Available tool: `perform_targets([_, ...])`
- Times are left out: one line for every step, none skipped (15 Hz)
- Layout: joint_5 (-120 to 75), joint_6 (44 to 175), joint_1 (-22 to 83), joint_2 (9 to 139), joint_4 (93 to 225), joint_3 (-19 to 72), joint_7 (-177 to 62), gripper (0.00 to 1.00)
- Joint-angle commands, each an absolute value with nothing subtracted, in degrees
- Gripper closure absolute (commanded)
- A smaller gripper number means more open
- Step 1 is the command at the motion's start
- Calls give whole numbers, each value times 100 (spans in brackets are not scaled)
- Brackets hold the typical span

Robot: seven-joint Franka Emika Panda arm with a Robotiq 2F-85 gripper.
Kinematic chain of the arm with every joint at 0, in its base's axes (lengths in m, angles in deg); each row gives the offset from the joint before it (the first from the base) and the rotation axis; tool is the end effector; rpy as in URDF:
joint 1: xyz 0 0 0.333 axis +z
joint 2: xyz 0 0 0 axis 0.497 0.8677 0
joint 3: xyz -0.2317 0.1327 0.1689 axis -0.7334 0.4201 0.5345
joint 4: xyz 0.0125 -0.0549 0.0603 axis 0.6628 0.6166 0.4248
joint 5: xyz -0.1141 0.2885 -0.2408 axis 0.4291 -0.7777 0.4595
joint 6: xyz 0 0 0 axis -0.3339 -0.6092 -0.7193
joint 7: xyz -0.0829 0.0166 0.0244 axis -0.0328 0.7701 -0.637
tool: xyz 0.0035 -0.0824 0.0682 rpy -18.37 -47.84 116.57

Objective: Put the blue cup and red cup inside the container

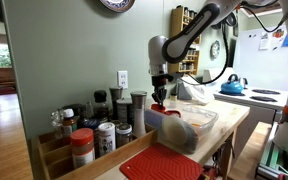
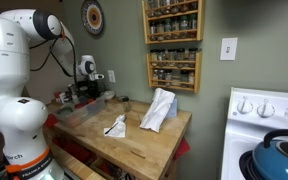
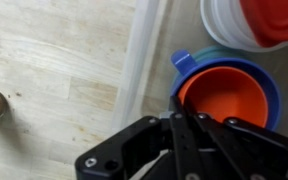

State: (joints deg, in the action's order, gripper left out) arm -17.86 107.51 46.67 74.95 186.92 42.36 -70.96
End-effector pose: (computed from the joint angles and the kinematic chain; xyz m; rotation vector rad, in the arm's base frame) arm 0.5020 0.2741 0.2725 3.0505 0.4313 -0.0881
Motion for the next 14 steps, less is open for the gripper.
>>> perform_targets([-1798, 10356, 4808, 7649, 18484, 4198, -7104, 99])
perform_targets([-1860, 10355, 4805, 7661, 18465, 4213, -7085, 99])
perform_targets([-1941, 10402, 4796, 7658, 18459, 4232, -7062, 99])
perform_targets([-2018, 10454, 4782, 7649, 18455, 4253, -7019, 99])
perform_targets([-2067, 10458, 4780, 7640, 18440, 4262, -7021, 78])
perform_targets([-2175, 10431, 4751, 7622, 18428, 4298, -6920, 70])
perform_targets([-2211, 10445, 4751, 7600, 18427, 4296, -6909, 64])
perform_targets([-2189, 10391, 4733, 7496, 18458, 4260, -6891, 57])
perform_targets([-2198, 10318, 4724, 7418, 18470, 4237, -6928, 50])
perform_targets([-2224, 10277, 4657, 7229, 18549, 4221, -6834, 42])
perform_targets([-2202, 10274, 4611, 7066, 18618, 4182, -6827, 35])
perform_targets([-2222, 10245, 4520, 6793, 18740, 4158, -6690, 27])
perform_targets([-2261, 10111, 4426, 6554, 18815, 4133, -6520, 20])
perform_targets([-2325, 9951, 4320, 6331, 18867, 4112, -6284, 13])
